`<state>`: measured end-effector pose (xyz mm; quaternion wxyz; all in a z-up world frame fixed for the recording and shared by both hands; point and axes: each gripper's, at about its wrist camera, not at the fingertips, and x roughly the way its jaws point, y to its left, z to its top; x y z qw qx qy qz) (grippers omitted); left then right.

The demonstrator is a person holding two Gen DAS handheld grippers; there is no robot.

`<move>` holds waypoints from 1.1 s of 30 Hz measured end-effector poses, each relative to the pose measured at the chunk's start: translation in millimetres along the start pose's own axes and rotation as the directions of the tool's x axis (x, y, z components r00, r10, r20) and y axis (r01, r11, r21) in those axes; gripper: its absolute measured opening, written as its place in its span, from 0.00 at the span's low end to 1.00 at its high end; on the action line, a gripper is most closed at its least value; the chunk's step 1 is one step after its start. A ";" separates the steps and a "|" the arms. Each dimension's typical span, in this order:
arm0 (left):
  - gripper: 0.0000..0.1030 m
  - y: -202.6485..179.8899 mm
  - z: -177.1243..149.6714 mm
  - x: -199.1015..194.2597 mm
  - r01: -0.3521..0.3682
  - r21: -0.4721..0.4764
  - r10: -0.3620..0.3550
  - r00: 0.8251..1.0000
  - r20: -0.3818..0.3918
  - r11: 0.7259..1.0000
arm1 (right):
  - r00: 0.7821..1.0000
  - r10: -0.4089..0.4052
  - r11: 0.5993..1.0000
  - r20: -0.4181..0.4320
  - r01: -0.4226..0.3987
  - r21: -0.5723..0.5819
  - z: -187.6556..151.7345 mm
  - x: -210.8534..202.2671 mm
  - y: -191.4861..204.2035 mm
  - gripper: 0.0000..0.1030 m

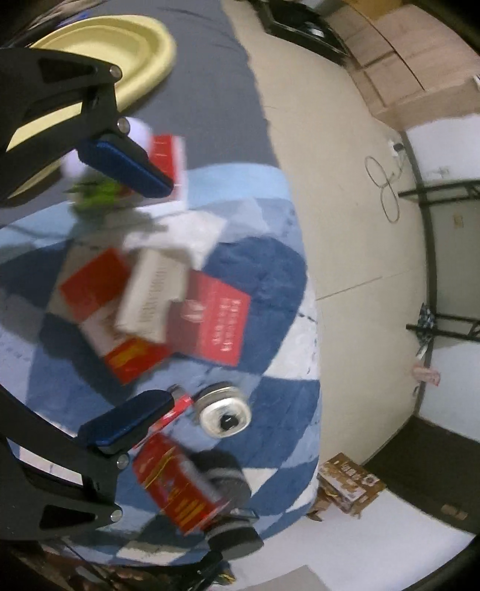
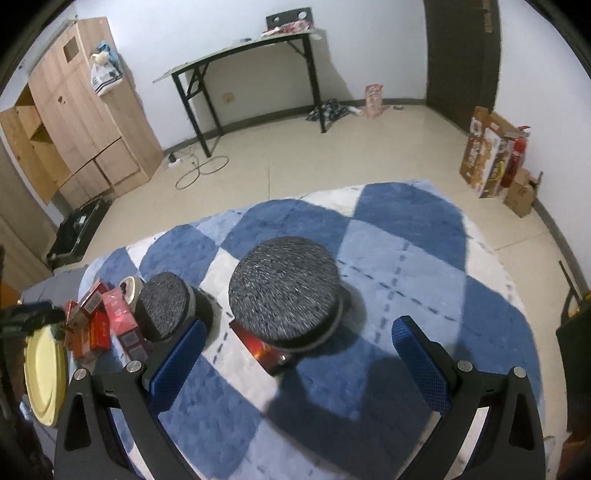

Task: Organize rigid objects
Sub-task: 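Grasp the red-and-silver box with the left tool while the right tool grasps a black puck, then lower the red box into the yellow tray with the left tool while the right tool drops the puck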

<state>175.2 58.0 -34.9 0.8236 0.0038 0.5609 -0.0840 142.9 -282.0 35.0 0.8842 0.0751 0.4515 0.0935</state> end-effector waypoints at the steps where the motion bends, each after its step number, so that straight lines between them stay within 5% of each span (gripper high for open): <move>1: 1.00 -1.5 5.2 7.8 0.009 0.022 -0.009 1.000 -0.015 1.000 | 1.000 -0.007 1.000 -0.005 0.006 -0.006 2.1 6.0 0.9 1.00; 5: 0.98 -7.1 12.0 32.1 0.005 0.102 0.002 0.998 -0.070 0.995 | 1.000 -0.007 1.000 -0.022 0.007 -0.012 9.3 27.0 0.3 1.00; 7: 0.80 -3.8 13.5 38.9 0.030 0.075 -0.023 0.996 -0.091 0.997 | 1.000 -0.004 1.000 -0.026 0.004 -0.015 12.3 33.0 0.0 1.00; 8: 0.62 -2.3 13.3 41.0 0.053 0.059 -0.047 0.994 -0.102 0.997 | 1.000 -0.018 1.000 -0.023 0.017 -0.018 13.2 35.1 0.0 0.98; 12: 0.59 -2.7 5.7 31.5 0.051 0.048 -0.048 0.997 -0.065 0.998 | 1.000 0.006 1.000 -0.008 -0.006 -0.020 15.4 42.2 0.5 0.69; 18: 0.58 14.9 -18.2 -38.3 0.089 -0.060 -0.084 0.993 0.080 0.994 | 0.999 0.019 0.999 0.042 -0.017 -0.038 8.8 30.5 -2.5 0.67; 23: 0.57 48.1 -56.6 -117.5 0.067 -0.078 -0.053 0.984 0.170 0.995 | 0.981 0.073 0.994 0.181 -0.057 -0.092 7.5 -33.5 8.9 0.67; 28: 0.57 131.3 -115.3 -169.8 -0.098 -0.149 0.123 0.978 0.168 0.984 | 0.942 0.267 0.939 0.206 -0.205 -0.276 -11.7 -88.5 89.1 0.67; 33: 0.57 216.9 -147.9 -148.1 -0.191 -0.280 0.220 0.973 0.074 0.941 | 0.877 0.479 0.776 0.026 -0.410 -0.479 -61.1 -91.3 239.6 0.67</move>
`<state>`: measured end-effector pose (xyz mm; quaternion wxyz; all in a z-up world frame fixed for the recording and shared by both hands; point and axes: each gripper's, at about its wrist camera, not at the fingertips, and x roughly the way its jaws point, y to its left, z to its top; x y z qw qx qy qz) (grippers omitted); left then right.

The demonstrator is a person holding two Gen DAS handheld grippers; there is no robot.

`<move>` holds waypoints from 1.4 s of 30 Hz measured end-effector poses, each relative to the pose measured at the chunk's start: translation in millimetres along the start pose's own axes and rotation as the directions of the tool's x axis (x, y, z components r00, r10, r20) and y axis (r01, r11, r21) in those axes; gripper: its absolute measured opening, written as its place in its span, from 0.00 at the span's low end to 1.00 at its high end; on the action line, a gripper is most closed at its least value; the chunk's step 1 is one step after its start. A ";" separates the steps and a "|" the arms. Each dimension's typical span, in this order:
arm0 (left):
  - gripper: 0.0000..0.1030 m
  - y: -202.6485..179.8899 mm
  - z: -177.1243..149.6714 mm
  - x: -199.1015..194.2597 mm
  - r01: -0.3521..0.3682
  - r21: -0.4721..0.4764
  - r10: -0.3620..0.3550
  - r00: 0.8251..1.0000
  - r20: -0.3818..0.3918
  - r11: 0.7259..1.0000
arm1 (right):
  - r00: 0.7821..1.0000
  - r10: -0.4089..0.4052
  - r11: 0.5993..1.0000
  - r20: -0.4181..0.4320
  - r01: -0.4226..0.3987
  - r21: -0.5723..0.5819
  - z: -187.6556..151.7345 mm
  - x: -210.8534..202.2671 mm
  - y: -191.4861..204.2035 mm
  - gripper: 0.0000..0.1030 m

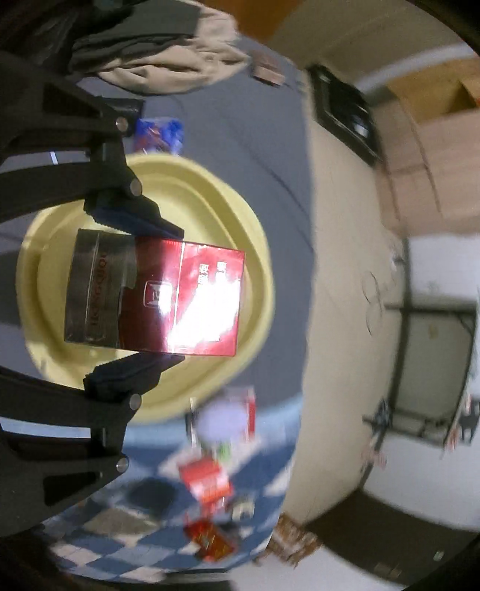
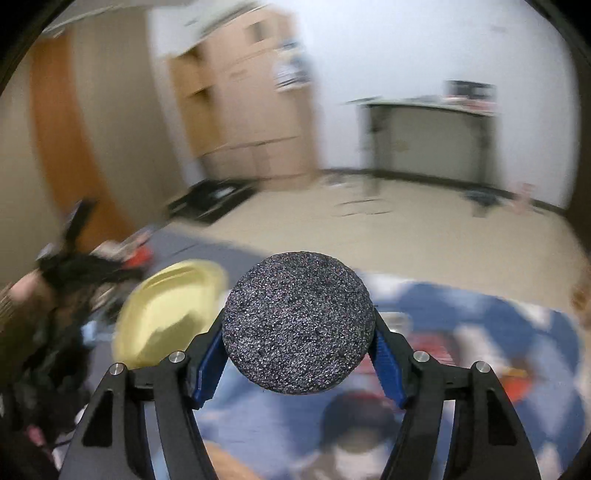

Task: Organize rigid objects
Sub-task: 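Lower the red box into the yellow tray with the left tool while the right tool drops the puck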

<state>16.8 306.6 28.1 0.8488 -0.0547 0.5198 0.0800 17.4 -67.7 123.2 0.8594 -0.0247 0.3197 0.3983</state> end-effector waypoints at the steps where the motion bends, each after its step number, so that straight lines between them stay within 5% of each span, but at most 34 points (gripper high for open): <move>1: 0.57 13.9 -1.2 14.4 -0.016 -0.031 0.015 1.000 -0.027 0.999 | 0.999 0.027 0.999 -0.021 -0.028 -0.026 -0.6 15.9 22.3 0.67; 4: 0.57 37.9 -6.6 43.1 -0.012 -0.098 0.006 0.998 -0.067 0.995 | 0.982 0.136 0.987 -0.131 -0.146 -0.065 -10.3 83.1 96.6 0.67; 8: 0.57 49.6 -9.2 72.8 -0.018 -0.087 0.008 0.994 -0.113 0.996 | 0.959 0.154 0.970 -0.236 -0.192 -0.147 -29.1 145.2 157.3 0.67; 20: 0.60 54.9 -19.6 104.9 0.027 -0.106 -0.040 0.993 -0.115 0.994 | 0.930 0.026 0.950 -0.366 -0.138 -0.281 -56.4 242.4 212.2 0.67; 22: 0.75 59.1 -19.6 94.8 0.049 -0.144 -0.061 0.995 -0.081 0.988 | 0.920 0.002 0.945 -0.391 -0.129 -0.300 -62.3 251.7 217.3 0.68; 24: 0.98 58.3 -18.6 70.8 0.075 -0.165 -0.077 0.997 -0.007 0.983 | 0.914 0.005 0.949 -0.406 -0.132 -0.287 -63.4 255.1 220.7 0.82; 26: 1.00 54.6 -14.7 51.2 0.109 -0.170 -0.104 0.994 0.039 0.979 | 0.931 0.060 0.959 -0.359 -0.154 -0.238 -54.9 243.3 217.4 1.00; 30: 1.00 13.4 -1.5 10.1 0.160 -0.103 -0.152 0.985 0.084 0.982 | 0.969 0.116 0.977 -0.217 -0.151 -0.153 -37.8 187.8 202.7 1.00; 35: 1.00 -55.4 20.0 -16.4 0.250 0.007 -0.249 0.962 0.115 0.968 | 0.997 0.019 0.998 -0.076 -0.023 -0.055 -25.9 93.3 116.6 1.00; 39: 1.00 -108.2 26.1 -15.3 0.279 0.083 -0.287 0.952 0.109 0.957 | 0.986 -0.166 0.985 -0.030 0.167 0.034 -32.3 18.5 16.7 1.00; 42: 1.00 -127.7 30.0 1.0 0.241 0.077 -0.247 0.965 0.086 0.967 | 0.951 -0.308 0.950 -0.041 0.309 0.038 -51.5 -27.0 -53.4 1.00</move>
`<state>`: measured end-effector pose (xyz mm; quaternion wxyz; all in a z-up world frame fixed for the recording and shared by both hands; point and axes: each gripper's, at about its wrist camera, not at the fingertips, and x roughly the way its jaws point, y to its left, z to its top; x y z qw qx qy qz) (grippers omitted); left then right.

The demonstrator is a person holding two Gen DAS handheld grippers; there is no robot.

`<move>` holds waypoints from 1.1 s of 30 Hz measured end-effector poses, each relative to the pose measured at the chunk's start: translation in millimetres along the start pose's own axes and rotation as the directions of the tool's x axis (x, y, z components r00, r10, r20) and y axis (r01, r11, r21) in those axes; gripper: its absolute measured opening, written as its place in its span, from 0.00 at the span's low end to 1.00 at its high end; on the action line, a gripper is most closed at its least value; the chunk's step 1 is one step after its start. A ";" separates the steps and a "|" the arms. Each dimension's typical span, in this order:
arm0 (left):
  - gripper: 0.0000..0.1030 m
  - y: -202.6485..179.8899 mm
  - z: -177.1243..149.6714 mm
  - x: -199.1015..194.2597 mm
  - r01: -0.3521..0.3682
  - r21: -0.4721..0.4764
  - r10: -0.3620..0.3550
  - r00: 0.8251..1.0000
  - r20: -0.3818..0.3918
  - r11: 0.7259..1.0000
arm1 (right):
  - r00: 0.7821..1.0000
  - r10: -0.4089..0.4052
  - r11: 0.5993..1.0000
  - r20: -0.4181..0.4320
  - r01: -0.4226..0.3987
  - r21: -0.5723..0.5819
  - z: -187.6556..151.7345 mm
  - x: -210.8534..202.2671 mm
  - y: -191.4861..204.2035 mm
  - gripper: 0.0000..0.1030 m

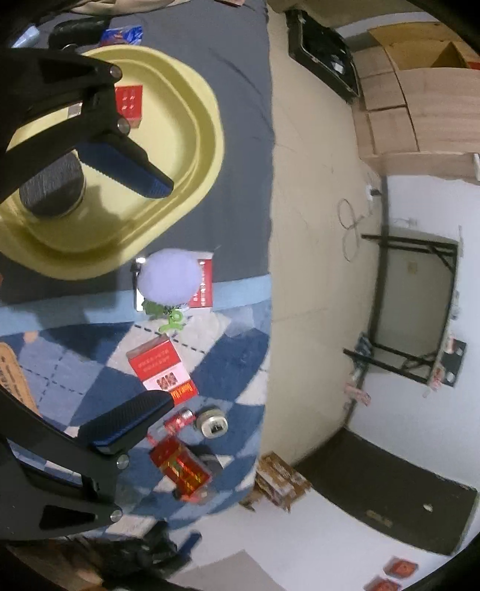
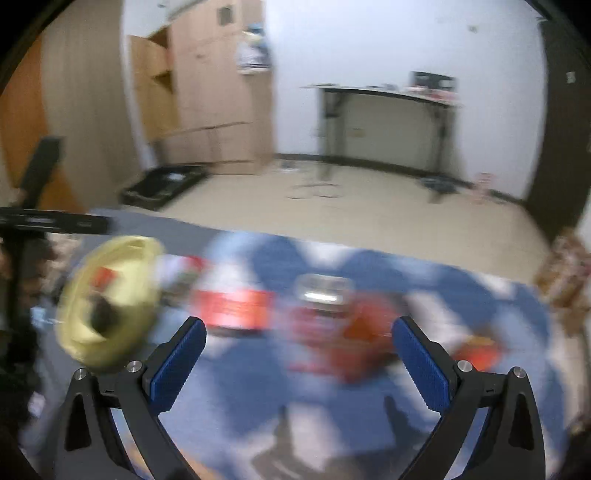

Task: Organize rigid objects
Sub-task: 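Grasp the lavender ball with the left tool while the right tool grasps the Huang Shan box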

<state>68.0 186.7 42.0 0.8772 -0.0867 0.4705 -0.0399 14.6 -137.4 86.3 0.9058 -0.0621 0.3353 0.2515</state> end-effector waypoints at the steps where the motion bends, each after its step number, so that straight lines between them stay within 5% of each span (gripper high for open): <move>1: 1.00 -4.3 -1.4 8.6 0.002 -0.002 -0.002 1.000 -0.016 1.000 | 0.999 -0.036 0.999 -0.021 0.036 -0.013 -8.1 1.4 -27.0 1.00; 5: 1.00 -14.1 -10.4 41.1 -0.023 0.030 0.025 0.998 -0.062 0.999 | 0.989 -0.111 0.994 -0.101 0.111 -0.009 -35.0 17.5 -104.5 1.00; 12: 0.98 3.4 -16.6 98.0 -0.088 0.020 0.090 0.986 -0.143 0.996 | 0.994 0.066 0.994 -0.089 -0.058 0.098 -57.2 50.6 -171.6 1.00; 17: 0.95 -0.7 -14.8 110.1 -0.066 0.057 0.074 0.988 -0.138 0.996 | 0.991 0.094 0.995 -0.098 -0.091 0.037 -70.3 77.6 -194.4 1.00; 24: 0.61 -8.1 -14.4 119.3 -0.062 0.077 0.074 0.985 -0.158 0.995 | 0.992 0.083 0.997 -0.098 -0.083 0.001 -70.5 103.6 -198.5 1.00; 30: 0.55 -12.2 -14.1 114.0 -0.051 0.087 0.064 0.986 -0.152 0.995 | 0.993 0.058 0.998 -0.105 -0.062 -0.030 -69.2 120.9 -201.6 1.00; 33: 0.54 -17.7 -17.1 105.9 -0.035 0.087 0.048 0.988 -0.146 0.996 | 0.994 0.044 0.997 -0.103 -0.049 -0.051 -70.5 129.2 -196.3 0.92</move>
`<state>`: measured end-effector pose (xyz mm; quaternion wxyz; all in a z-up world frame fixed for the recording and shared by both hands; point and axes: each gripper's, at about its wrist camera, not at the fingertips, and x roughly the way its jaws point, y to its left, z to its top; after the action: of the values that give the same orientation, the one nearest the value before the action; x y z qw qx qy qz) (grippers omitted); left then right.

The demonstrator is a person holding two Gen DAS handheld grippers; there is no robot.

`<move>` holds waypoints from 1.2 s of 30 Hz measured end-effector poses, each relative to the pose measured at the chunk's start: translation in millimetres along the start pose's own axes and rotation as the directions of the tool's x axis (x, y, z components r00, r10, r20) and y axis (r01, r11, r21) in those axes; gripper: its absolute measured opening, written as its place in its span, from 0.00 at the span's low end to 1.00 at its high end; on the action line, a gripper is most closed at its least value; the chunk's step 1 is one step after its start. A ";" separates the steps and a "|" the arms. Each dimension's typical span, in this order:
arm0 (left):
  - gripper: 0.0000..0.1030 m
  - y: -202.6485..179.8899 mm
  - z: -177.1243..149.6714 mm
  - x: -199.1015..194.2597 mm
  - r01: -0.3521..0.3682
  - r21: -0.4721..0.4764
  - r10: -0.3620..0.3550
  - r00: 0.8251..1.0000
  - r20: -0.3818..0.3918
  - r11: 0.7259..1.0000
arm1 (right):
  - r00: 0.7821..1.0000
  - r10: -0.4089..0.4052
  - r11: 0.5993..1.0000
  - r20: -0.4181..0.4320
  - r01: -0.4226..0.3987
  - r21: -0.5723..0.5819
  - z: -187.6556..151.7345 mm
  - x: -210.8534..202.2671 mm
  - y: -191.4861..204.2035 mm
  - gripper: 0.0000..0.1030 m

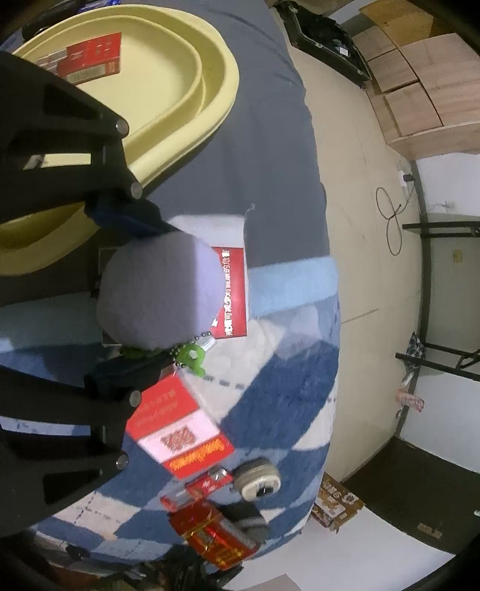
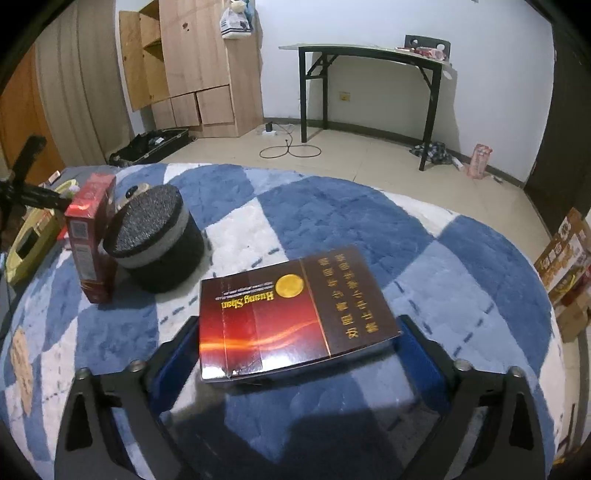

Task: Organize rigid objects
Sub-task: 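Grasp the lavender ball with the left tool while the right tool grasps the Huang Shan box, then place the lavender ball in the tray with the left tool while the right tool places its box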

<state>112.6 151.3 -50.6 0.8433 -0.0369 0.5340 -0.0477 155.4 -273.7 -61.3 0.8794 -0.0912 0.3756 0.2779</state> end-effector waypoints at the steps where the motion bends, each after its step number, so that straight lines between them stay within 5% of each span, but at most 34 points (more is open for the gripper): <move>1: 0.54 -2.3 -1.8 -5.4 0.006 0.002 -0.006 1.000 0.009 1.000 | 1.000 -0.013 1.000 0.003 0.013 -0.007 -0.3 1.0 2.4 0.91; 10: 0.54 16.6 -18.6 -97.2 0.042 -0.041 -0.036 0.990 0.139 0.998 | 0.987 -0.012 1.000 0.159 0.011 0.007 12.4 -51.6 20.1 0.91; 17: 0.54 95.1 -77.1 -156.2 -0.101 -0.139 0.119 0.984 0.132 0.985 | 0.954 0.147 0.977 0.260 -0.099 -0.189 69.1 -91.6 145.6 0.91; 21: 0.54 128.1 -125.4 -138.3 -0.198 -0.145 0.202 0.979 0.012 0.970 | 0.939 0.302 0.923 0.165 -0.245 -0.297 101.8 -65.3 252.6 0.91; 26: 0.54 140.6 -157.9 -89.9 -0.181 -0.151 0.169 0.982 -0.089 0.972 | 0.910 0.413 0.850 -0.026 -0.395 -0.348 133.5 6.9 395.6 0.91; 30: 0.55 145.2 -158.7 -65.9 -0.152 -0.150 0.138 0.985 -0.099 0.977 | 0.916 0.365 0.824 -0.168 -0.402 -0.401 147.7 68.5 474.6 0.91; 36: 0.55 150.3 -150.4 -45.8 -0.101 -0.094 0.092 0.991 -0.097 0.990 | 0.922 0.289 0.851 -0.258 -0.371 -0.373 168.4 137.0 507.8 0.91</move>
<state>-36.6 304.3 -90.7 0.8162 -0.0505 0.5753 0.0179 52.4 266.9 -16.1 0.7381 -0.2360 0.4013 0.4883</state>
